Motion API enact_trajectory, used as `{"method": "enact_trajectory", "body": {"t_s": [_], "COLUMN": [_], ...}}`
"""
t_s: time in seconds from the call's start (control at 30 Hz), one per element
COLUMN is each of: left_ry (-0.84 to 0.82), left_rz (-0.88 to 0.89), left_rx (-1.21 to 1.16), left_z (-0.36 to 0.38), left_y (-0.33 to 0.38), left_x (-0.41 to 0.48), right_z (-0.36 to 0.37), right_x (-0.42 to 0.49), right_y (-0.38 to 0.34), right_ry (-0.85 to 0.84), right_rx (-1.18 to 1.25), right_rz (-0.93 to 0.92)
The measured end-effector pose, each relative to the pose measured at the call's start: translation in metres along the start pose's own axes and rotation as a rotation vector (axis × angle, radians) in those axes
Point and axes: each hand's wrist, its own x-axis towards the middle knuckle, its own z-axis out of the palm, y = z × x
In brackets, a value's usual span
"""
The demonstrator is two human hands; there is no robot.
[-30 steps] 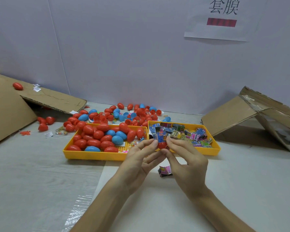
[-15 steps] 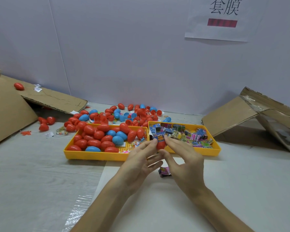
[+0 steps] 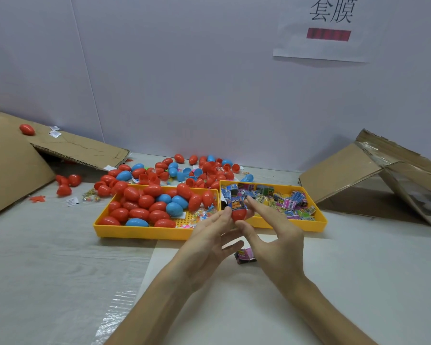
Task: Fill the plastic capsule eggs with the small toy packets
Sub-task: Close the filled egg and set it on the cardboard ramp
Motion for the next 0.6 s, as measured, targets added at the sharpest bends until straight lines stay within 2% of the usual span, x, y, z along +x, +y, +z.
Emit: {"method": "enact_trajectory", "body": {"t_s": [0.3,0.6], "left_ry": [-0.051,-0.028], "left_rz": [0.001,-0.005], "left_rx": [-0.008,-0.002], "left_z": [-0.0005,-0.0016], "left_y": [-0.0013,-0.002], "left_x": [-0.0011,0.0006], "right_z": [-0.0014,-0.0015], "right_x": [-0.0011,0.0003], "right_y": [0.0067,0.0027], "right_ry": [0.072,0.026], "right_rx": [-0.084,-0.015], "right_rz": [-0.07,-0.044]}}
